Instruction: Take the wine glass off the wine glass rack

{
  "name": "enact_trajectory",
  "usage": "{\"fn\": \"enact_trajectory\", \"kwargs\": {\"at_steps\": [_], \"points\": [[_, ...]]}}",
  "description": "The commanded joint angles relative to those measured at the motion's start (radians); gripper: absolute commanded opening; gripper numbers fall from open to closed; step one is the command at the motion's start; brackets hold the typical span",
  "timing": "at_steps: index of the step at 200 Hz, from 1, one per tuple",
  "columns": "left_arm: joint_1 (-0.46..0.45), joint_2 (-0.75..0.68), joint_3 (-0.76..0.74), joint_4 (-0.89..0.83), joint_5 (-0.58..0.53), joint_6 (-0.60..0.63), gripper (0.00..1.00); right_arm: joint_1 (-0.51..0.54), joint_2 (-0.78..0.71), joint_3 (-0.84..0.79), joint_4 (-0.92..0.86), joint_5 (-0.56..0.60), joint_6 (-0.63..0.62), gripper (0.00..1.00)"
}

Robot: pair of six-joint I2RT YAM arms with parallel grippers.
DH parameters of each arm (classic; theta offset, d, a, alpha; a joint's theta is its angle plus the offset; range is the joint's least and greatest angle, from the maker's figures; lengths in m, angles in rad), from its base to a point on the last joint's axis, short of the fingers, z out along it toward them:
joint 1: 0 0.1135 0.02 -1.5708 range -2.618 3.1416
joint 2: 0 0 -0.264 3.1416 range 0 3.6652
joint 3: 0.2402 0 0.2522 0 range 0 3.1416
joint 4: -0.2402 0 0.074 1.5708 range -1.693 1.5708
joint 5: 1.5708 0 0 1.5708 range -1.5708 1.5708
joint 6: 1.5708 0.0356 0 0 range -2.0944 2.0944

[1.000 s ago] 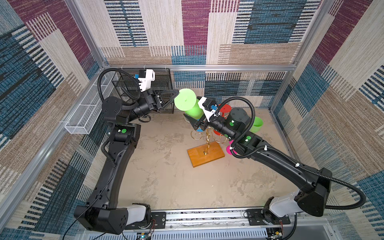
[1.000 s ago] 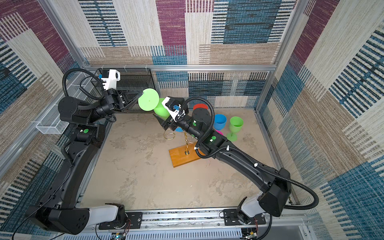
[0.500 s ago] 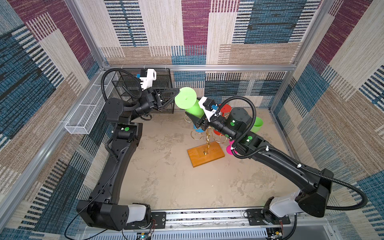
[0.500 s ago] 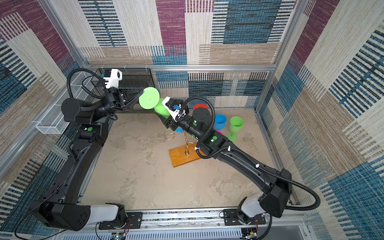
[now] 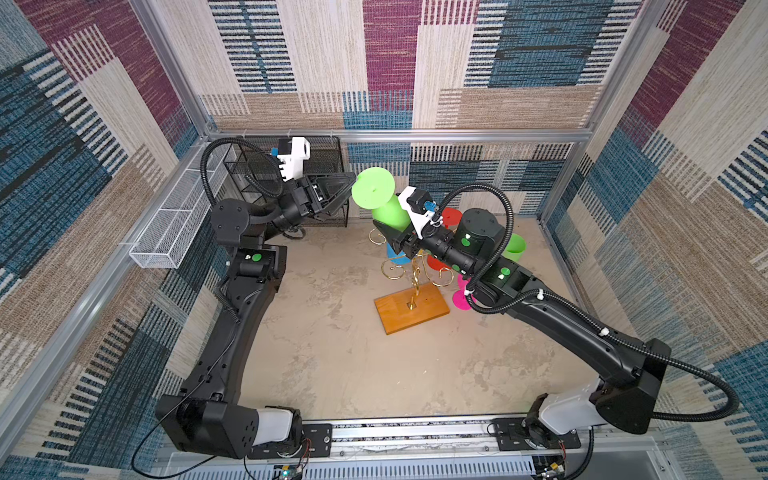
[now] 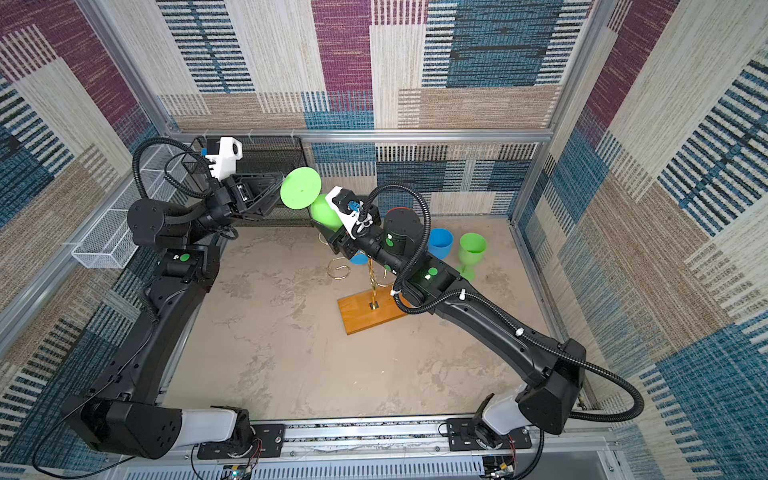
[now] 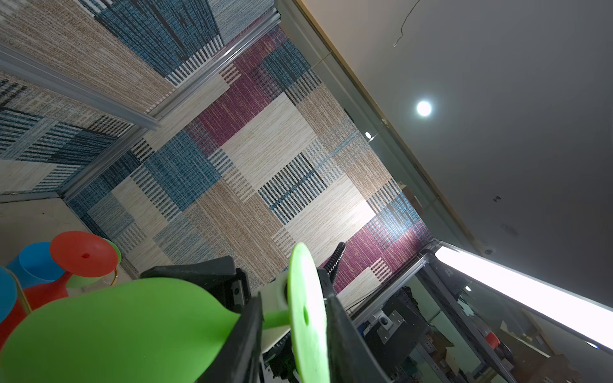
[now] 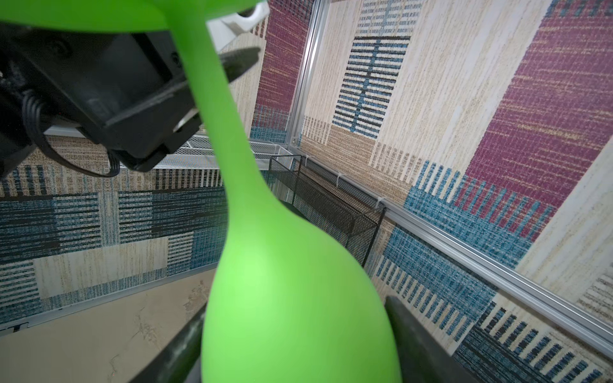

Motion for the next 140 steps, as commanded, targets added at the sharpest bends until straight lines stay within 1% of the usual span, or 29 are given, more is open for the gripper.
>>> {"fn": "enact_trajectory", "kwargs": {"at_steps": [1,14,25,34,43,53,64,70,80,93,107,111,112,120,140], "points": [[0.020,0.005,-0.014,0.114,-0.057,0.039,0.40,0.000,-0.007,0.017,-0.083,0.045,0.039,0.55],[0.041,0.010,-0.029,0.159,-0.090,0.036,0.41,-0.003,-0.014,0.024,-0.126,0.062,0.053,0.53],[0.056,0.012,-0.053,0.192,-0.125,0.059,0.41,-0.014,-0.018,0.040,-0.173,0.070,0.075,0.52],[0.063,0.012,-0.072,0.194,-0.143,0.110,0.41,-0.026,-0.019,0.062,-0.221,0.069,0.100,0.52],[0.068,0.007,-0.086,0.161,-0.149,0.195,0.41,-0.042,-0.018,0.077,-0.272,0.060,0.124,0.51],[0.067,0.003,-0.077,0.069,-0.124,0.346,0.41,-0.056,-0.014,0.129,-0.328,0.052,0.147,0.50],[0.063,-0.012,-0.068,-0.057,-0.113,0.538,0.41,-0.064,-0.008,0.164,-0.393,0.047,0.170,0.48],[0.060,-0.024,-0.071,-0.138,-0.128,0.640,0.41,-0.068,-0.004,0.183,-0.426,0.041,0.176,0.48],[0.051,-0.041,-0.077,-0.217,-0.158,0.798,0.41,-0.072,0.000,0.211,-0.471,0.032,0.184,0.46],[0.044,-0.054,-0.083,-0.279,-0.208,0.954,0.41,-0.073,0.007,0.243,-0.520,0.035,0.187,0.45],[0.033,-0.067,-0.095,-0.293,-0.245,1.092,0.42,-0.073,0.015,0.275,-0.567,0.037,0.190,0.45],[0.029,-0.071,-0.100,-0.293,-0.239,1.124,0.43,-0.073,0.017,0.283,-0.581,0.037,0.191,0.45],[0.029,-0.071,-0.101,-0.290,-0.235,1.153,0.43,-0.073,0.017,0.285,-0.583,0.037,0.191,0.45],[0.019,-0.078,-0.111,-0.278,-0.199,1.264,0.43,-0.073,0.020,0.296,-0.605,0.034,0.195,0.45],[0.001,-0.088,-0.126,-0.302,-0.220,1.456,0.44,-0.073,0.020,0.308,-0.636,0.014,0.198,0.45]]}}
